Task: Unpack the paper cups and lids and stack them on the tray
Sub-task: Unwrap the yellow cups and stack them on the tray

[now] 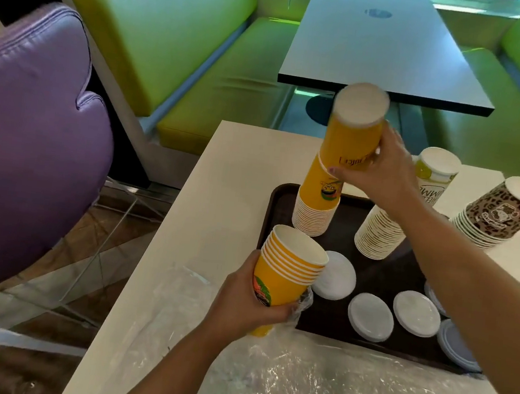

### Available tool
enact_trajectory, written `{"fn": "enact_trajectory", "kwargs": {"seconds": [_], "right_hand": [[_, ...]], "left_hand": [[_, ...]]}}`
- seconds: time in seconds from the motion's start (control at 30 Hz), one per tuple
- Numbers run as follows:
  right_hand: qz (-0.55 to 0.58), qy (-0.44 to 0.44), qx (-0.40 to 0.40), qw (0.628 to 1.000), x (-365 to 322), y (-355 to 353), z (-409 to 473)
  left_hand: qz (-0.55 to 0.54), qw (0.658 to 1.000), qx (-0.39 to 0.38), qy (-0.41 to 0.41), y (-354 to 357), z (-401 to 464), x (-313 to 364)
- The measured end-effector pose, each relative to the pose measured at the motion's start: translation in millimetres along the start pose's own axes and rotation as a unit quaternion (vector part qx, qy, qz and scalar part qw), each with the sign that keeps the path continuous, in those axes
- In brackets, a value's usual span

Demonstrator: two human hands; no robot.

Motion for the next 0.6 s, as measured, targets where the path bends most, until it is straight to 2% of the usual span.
{"fn": "enact_trajectory", "kwargs": {"seconds": [0.07,0.2,0.4,0.6], "right_hand": [[0.053,0.076,-0.025,0.995,15.9,17.1,3.7],[0.087,0.139,-0.054,0.985,36.0,47.6,-0.1],[0.05,0.169,-0.101,0.979,57.6,83.5,-7.8],[0.03,0.176,-0.095,0.979,70.0,97.1,-16.7]], "left_hand": [[0.002,1.0,-0.001,-0.006,-0.1,1.6,-1.4],[-0.002,1.0,0.002,-0.011,-1.9,3.9,-4.9],[-0.006,1.0,0.007,-0.022,-5.7,9.5,-12.4],[-0.005,0.999,0.008,-0.031,-5.2,13.4,-20.2]]}}
Point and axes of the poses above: each hand's wrist, its own z-axis towards the middle knuckle, its own y-axis out of the palm, x = y × z, the point moved 7 cm from there along z, towards the middle knuckle, and after that the axes turned 9 degrees about -z, right-handed, at the moved point
